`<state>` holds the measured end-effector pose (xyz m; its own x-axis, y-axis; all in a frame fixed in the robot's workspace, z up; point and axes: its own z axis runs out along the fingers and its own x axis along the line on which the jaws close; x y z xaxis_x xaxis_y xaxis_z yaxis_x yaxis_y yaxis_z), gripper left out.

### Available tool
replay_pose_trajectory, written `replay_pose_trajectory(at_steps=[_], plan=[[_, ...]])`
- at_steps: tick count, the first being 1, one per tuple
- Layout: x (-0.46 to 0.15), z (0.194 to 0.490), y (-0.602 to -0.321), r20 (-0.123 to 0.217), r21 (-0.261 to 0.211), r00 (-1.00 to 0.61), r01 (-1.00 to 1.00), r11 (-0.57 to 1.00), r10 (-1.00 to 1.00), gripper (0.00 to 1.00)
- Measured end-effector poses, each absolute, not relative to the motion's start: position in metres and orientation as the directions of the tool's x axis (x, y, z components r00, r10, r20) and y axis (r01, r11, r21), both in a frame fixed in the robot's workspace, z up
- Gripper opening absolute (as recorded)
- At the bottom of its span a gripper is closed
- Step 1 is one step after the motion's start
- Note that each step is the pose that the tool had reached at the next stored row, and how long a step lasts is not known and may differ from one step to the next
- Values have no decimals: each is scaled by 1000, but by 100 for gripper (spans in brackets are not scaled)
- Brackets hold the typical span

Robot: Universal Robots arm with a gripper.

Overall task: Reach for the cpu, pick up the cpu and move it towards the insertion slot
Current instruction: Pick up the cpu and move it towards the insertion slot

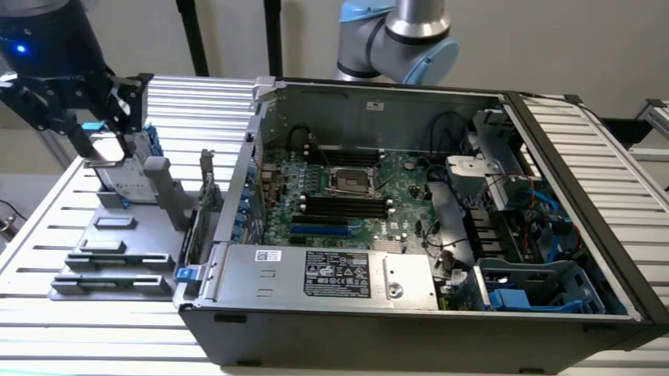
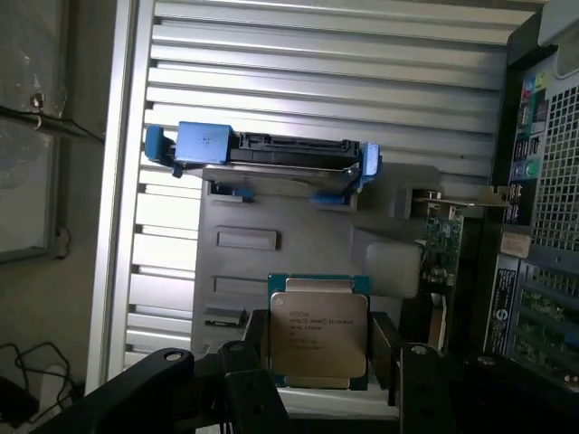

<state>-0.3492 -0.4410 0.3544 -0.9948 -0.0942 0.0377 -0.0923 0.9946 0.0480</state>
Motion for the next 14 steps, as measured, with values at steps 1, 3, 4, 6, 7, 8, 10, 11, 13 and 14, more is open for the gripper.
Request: replay_pose_trajectory(at_steps=[1, 3, 4, 6, 7, 8, 10, 11, 13, 14], plan=[[-345, 357, -441, 38, 49, -995, -92, 995, -94, 54], [-336, 360, -441, 38, 52, -995, -92, 994, -94, 54], [-331, 362, -441, 37, 54, -995, -92, 994, -94, 54], [-322, 365, -441, 37, 57, -995, -92, 994, -95, 54], [-318, 366, -441, 37, 58, -995, -92, 994, -95, 54], [-313, 367, -441, 37, 59, -995, -92, 994, -95, 54], [-304, 369, -441, 37, 62, -995, -92, 994, -95, 54], [-299, 370, -441, 37, 63, -995, -92, 994, -95, 54], [-290, 372, -441, 38, 64, -995, -92, 994, -95, 54], [-286, 372, -441, 38, 65, -995, -92, 994, -95, 54]])
